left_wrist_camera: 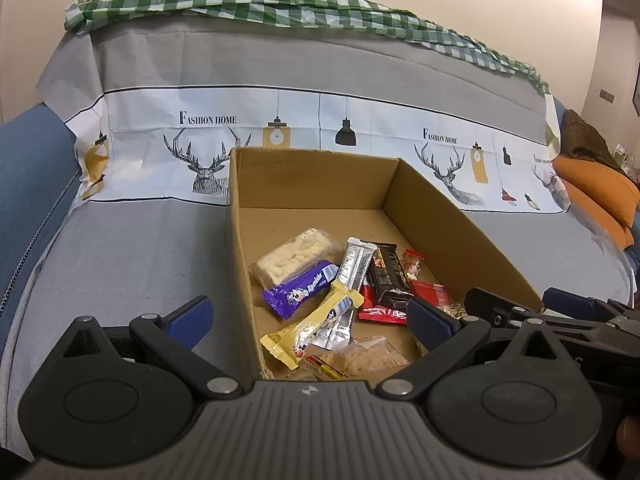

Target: Organize snacks

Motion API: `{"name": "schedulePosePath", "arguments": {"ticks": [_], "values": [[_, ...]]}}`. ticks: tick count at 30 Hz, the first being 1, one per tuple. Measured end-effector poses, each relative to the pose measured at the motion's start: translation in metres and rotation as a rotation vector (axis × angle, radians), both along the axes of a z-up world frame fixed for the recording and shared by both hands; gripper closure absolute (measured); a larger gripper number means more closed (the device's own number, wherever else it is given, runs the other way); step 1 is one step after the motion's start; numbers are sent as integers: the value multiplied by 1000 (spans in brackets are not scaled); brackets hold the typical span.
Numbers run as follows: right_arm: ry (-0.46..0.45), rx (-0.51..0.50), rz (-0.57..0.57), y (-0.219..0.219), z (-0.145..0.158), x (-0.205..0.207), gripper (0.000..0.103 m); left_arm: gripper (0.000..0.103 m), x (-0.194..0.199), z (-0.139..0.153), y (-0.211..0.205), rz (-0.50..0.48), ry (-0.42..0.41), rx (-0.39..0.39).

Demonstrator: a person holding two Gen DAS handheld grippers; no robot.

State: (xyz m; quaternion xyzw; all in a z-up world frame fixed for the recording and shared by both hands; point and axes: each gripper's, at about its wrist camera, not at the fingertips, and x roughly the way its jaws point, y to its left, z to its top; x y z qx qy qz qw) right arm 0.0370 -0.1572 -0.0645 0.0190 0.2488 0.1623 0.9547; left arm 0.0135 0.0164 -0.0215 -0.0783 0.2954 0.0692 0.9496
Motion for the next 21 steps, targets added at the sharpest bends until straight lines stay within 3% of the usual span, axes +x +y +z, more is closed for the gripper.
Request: {"name": "schedulePosePath", "arguments": {"ticks": [21], "values": [[-1, -1, -3, 0, 0, 0, 1, 0, -1, 0, 0, -11, -7, -3]]}}
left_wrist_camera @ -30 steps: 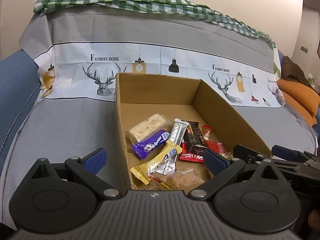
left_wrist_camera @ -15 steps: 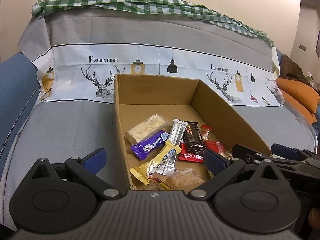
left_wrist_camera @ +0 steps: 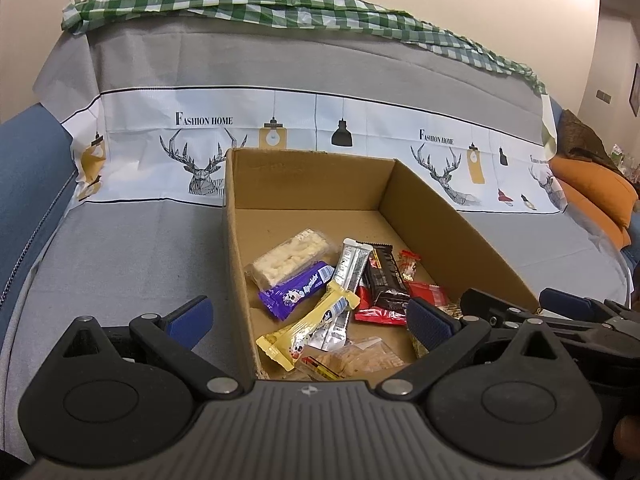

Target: Organize snacks

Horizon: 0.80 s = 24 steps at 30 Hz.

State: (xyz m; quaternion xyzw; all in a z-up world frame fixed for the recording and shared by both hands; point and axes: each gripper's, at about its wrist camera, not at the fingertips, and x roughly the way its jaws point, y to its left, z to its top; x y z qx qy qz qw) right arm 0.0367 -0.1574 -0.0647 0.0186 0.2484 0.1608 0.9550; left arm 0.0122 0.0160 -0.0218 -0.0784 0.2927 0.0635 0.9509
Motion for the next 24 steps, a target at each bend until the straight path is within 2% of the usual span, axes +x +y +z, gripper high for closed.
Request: {"name": "schedulePosePath", "arguments": {"ticks": [24], "values": [[-3, 0, -2, 0, 0, -1, 1, 0, -2, 1, -1, -36, -31, 12]]}}
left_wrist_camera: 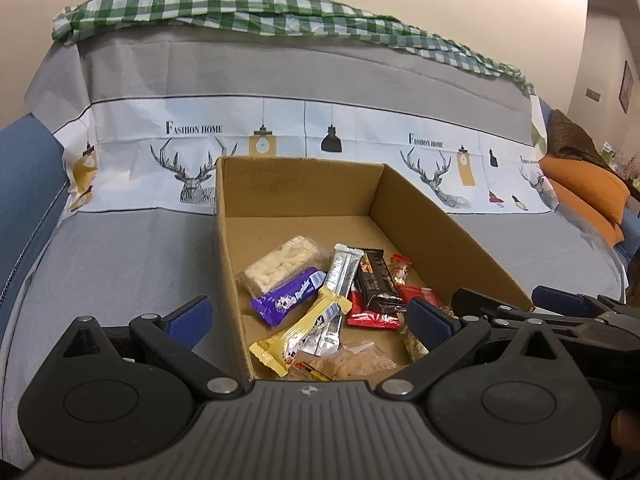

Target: Organize snacks

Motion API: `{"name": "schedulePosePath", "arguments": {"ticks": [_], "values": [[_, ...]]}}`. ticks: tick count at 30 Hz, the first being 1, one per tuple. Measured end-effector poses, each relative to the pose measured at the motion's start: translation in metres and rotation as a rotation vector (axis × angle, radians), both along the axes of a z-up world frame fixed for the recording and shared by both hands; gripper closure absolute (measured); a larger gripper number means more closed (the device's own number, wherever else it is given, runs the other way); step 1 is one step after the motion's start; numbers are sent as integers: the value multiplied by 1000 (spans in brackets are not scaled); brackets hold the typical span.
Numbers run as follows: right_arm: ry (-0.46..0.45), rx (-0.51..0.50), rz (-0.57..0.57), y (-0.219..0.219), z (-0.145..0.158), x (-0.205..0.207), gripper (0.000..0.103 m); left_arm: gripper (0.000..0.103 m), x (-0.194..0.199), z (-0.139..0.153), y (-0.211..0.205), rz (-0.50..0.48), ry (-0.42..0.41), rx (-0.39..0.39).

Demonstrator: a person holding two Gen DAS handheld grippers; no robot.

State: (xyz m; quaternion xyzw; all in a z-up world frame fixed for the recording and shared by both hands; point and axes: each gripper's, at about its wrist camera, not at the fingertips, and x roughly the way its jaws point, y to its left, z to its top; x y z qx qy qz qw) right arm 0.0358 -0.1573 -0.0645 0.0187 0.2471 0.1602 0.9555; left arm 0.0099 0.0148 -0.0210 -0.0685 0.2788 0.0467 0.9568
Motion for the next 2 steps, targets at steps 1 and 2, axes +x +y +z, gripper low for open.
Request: {"name": "schedulePosePath", "arguments": {"ticks": [1, 2], "values": [[-3, 1, -1, 0, 0, -1, 1, 0, 0, 0, 0, -1, -3, 2], [-6, 3, -2, 0, 1, -2, 1, 0, 0, 0, 0, -1, -4, 2]]}}
